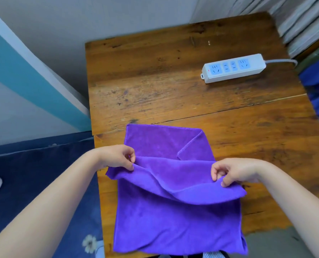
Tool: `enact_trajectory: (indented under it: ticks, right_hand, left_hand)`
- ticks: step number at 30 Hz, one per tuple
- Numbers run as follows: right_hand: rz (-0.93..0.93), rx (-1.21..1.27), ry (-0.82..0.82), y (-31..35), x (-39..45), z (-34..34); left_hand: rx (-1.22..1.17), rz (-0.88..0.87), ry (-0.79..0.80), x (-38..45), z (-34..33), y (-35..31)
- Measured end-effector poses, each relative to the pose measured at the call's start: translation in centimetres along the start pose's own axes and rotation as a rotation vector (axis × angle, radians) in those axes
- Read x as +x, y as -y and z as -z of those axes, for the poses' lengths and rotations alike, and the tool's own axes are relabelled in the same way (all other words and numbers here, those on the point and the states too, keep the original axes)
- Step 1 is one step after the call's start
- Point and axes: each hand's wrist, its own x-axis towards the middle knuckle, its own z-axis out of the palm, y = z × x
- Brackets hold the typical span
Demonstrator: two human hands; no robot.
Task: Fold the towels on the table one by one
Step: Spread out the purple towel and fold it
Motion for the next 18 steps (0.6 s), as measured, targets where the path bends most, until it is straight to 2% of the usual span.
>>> enact_trajectory:
  ticks: [2, 4, 6, 8, 11, 13, 15, 18]
  right_hand:
    - [-0.026, -0.048, -0.100, 0.0, 0.3, 0.2]
    - [0.023, -0.338, -0.389, 0.4, 0.8, 0.8]
    - [0.076, -0.529, -0.639, 1.1, 1.2, 1.0]
    - [0.181, -0.595, -0.733, 1.9, 1.5, 0.5]
    - [0.390, -0.614, -0.713, 3.4, 2.0, -1.2]
    - [0.438, -0.597, -0.630, 4.5, 2.3, -2.3]
    - [0.360, -0.570, -0.496, 5.0, 2.4, -3.3]
    - [0.193, -0.518, -0.189, 4.4, 2.2, -4.6]
  left_hand:
    - [0.167, 0.039, -0.062, 0.0, 0.0, 0.0]
    - [0.411, 0.030, -0.238, 0.5, 0.2, 0.0]
    - [0.507, 0.004, -0.407, 0.8, 0.3, -0.2]
    - [0.531, -0.044, -0.511, 1.0, 0.4, -0.5]
    - [0.545, -0.129, -0.548, 0.9, 0.2, -0.9]
    - [0.509, -0.175, -0.459, 0.5, -0.1, -1.1]
    - [0.466, -0.150, -0.279, 0.0, -0.6, -0.8]
    - [0.467, -0.030, -0.050, -0.7, -1.6, -0.1]
